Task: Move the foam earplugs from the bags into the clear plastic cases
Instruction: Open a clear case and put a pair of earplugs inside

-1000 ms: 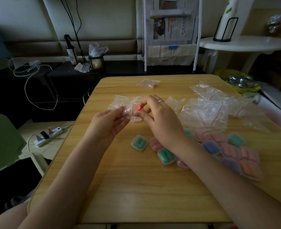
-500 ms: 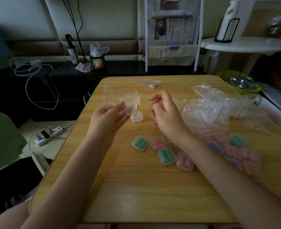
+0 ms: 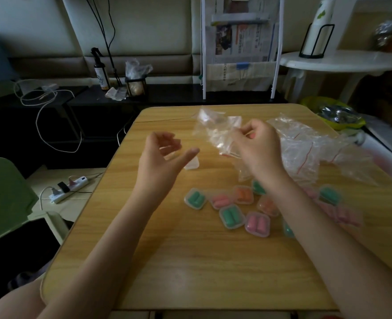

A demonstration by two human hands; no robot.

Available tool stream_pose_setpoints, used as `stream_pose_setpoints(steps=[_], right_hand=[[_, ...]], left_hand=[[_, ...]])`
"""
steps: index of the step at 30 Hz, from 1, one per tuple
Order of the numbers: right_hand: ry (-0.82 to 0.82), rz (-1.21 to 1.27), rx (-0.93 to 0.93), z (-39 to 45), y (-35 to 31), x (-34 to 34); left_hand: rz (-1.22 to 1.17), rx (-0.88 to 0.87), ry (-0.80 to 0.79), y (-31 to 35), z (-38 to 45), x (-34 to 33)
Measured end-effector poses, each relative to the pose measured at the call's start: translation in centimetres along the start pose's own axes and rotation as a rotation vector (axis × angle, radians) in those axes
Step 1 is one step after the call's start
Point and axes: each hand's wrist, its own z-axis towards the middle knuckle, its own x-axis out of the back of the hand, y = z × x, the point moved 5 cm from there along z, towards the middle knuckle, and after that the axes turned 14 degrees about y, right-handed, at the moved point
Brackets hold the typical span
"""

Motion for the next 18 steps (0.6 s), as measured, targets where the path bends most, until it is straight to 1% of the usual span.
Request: stream_pose_setpoints(steps=[2,3,5,8,11,13,16,18], right_hand=[[0.040,-0.242,0.094,0.9,0.5,1.1],[0.027,-0.378,0.123,1.1,1.0,1.3],[0.001,-0.584,0.160,1.4,1.7,1.4],[0.034,-0.725,0.182,1.8,2.0,1.5],[0.065,-0.790,0.191,2.1,2.2,1.5],[0.061,-0.798,0.209,2.2,2.4,1.5],[0.028,-0.674,0.206,2.0,2.2,1.4],[-0.025,-0.538,0.207,1.7,1.7,1.2]], left_hand=[[0.380,-0.272,-0.010,0.2,-0.2,-0.4],[0.499,-0.344,-0.048,0.1,-0.4,-0.8],[0.613,-0.387,-0.160,-0.5,-0.6,-1.7],[0.721,-0.448,-0.298,-1.5,-0.7,-2.6],[0.773,-0.449,-0.359,-2.2,-0.4,-2.9],[0.760,-0.434,-0.371,-2.5,-0.3,-2.9],[0.713,-0.345,-0.378,-2.4,-0.3,-2.8],[0.714,-0.349,-0.347,-2.2,-0.4,-2.7]])
